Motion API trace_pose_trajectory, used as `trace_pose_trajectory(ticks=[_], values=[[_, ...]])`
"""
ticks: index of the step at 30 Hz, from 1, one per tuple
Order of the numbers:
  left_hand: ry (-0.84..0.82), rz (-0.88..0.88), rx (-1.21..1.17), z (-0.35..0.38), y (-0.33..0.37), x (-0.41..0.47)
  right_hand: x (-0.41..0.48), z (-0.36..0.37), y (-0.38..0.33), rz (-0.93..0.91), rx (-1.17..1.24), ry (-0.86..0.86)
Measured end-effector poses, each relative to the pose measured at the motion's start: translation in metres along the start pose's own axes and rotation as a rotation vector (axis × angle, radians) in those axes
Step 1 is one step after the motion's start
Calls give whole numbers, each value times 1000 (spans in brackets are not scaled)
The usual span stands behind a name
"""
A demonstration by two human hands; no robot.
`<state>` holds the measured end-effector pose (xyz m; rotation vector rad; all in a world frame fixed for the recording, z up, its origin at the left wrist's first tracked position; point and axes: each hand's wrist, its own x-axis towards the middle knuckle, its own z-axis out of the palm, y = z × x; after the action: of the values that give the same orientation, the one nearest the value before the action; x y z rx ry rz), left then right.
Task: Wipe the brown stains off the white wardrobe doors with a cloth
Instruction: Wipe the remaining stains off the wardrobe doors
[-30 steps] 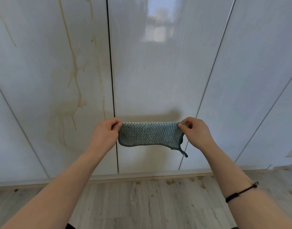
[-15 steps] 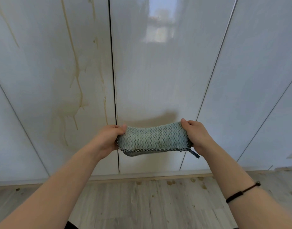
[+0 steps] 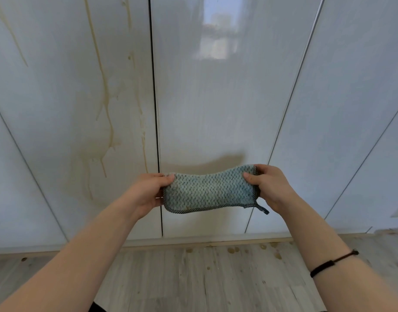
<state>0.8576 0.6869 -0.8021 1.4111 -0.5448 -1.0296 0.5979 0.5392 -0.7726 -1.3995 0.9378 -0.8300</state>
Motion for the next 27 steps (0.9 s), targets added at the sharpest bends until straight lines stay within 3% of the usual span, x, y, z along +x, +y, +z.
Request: trace_pose_trajectory(ticks=[5,10,12,15,17,20,23,27], values=[[-80,180,40,-9,12,-4,7,-7,-1,-46,-35,81],[-215,-22,347,-5,2,-13,6,-3,6,-26,-177,97],[-261,-10,420,-5,4,-16,6,-5,1,-49,-167,93],[-330,99,761,-5,8,-24,2,-6,0,-92,-241,90],[-468,75,978,0,5,-31,-2,0,1,-161,-373,53],[-650,-64,997,12,-6,-39,-8,14,-2,-199,-414,-80],[-636,-27,954,22,-10,-42,-11,21,-4,-217,-395,-152],[-602,94,800,26,-8,-42,-7,16,-3,-240,-429,-24]])
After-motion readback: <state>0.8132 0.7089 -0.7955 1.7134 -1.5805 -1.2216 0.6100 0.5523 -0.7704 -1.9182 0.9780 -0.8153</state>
